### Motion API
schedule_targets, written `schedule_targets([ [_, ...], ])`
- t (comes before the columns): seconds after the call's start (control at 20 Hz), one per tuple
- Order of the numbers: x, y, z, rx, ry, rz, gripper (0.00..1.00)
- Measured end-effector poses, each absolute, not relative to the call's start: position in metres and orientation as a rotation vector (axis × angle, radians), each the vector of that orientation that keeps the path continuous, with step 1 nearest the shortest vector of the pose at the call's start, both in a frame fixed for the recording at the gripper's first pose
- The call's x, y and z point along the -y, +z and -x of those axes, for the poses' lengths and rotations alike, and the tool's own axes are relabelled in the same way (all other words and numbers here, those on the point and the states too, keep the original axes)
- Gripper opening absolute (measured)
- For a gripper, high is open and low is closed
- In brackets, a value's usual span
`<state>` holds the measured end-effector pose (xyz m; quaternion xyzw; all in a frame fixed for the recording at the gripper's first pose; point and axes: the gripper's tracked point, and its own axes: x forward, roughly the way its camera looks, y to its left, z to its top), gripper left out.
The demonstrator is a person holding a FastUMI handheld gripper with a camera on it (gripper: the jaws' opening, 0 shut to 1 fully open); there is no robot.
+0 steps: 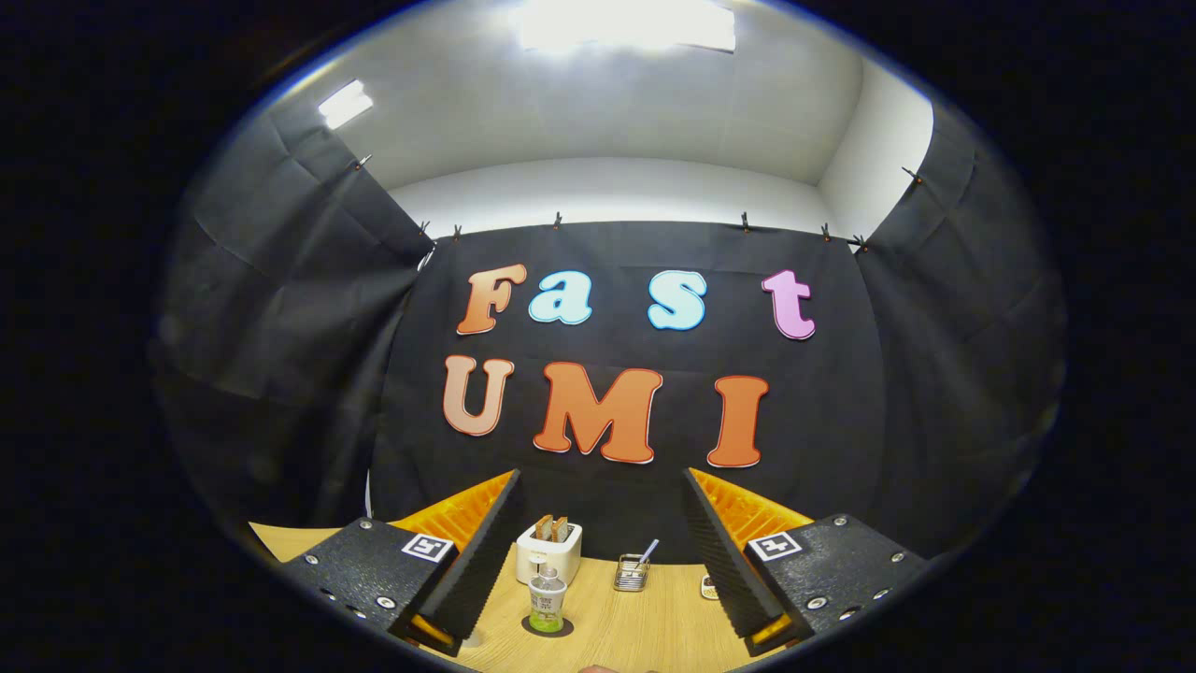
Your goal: Take the bottle from table, then pour the juice into the cup, finally place the bottle on the coaster
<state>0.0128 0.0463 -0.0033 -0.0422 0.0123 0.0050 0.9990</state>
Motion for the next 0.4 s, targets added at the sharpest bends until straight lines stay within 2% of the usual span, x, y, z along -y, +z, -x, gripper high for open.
schedule_targets([
  [0.4,-0.0367,0.0025,-0.0085,-0.006,-0.021,0.079,0.99],
])
